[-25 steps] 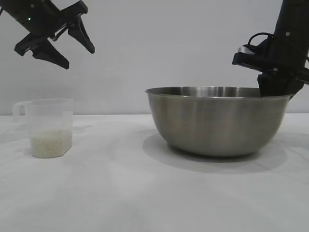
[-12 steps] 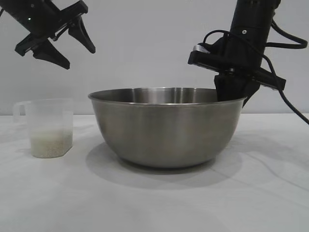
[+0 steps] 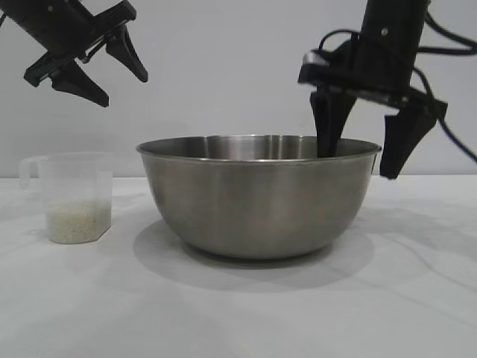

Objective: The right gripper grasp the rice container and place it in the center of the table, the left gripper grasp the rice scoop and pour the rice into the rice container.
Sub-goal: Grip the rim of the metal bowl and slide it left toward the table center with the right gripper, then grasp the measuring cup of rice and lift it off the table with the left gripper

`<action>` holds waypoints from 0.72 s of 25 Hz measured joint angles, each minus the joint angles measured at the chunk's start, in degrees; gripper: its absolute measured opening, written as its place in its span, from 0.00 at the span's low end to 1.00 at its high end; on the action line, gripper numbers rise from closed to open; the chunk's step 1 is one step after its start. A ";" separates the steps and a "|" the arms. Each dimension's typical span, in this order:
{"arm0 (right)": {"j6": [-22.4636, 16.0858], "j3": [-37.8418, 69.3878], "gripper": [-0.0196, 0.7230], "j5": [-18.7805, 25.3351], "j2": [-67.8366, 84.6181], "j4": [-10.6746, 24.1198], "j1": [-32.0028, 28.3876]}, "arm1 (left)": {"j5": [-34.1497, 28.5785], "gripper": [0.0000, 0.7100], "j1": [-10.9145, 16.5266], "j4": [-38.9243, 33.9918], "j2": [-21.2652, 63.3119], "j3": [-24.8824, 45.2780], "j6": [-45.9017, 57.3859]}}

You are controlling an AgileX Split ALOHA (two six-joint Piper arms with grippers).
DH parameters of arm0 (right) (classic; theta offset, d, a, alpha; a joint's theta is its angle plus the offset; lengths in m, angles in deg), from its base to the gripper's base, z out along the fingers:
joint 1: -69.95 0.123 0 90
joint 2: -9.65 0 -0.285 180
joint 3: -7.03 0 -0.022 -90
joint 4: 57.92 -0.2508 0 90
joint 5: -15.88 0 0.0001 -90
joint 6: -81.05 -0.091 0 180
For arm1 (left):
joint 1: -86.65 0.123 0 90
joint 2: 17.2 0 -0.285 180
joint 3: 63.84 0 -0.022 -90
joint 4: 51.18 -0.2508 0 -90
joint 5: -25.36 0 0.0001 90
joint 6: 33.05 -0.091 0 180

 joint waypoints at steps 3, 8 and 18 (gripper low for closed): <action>-0.47 0.00 0.73 0.12 4.20 2.34 -0.66 | 0.00 0.65 0.00 0.00 0.00 0.00 0.00; -0.87 0.00 0.73 0.74 10.85 6.11 -3.28 | 0.00 0.65 0.00 0.00 0.00 0.00 0.00; -0.96 0.00 0.73 1.63 26.41 9.83 -10.12 | 0.00 0.65 0.00 0.00 0.00 0.00 0.00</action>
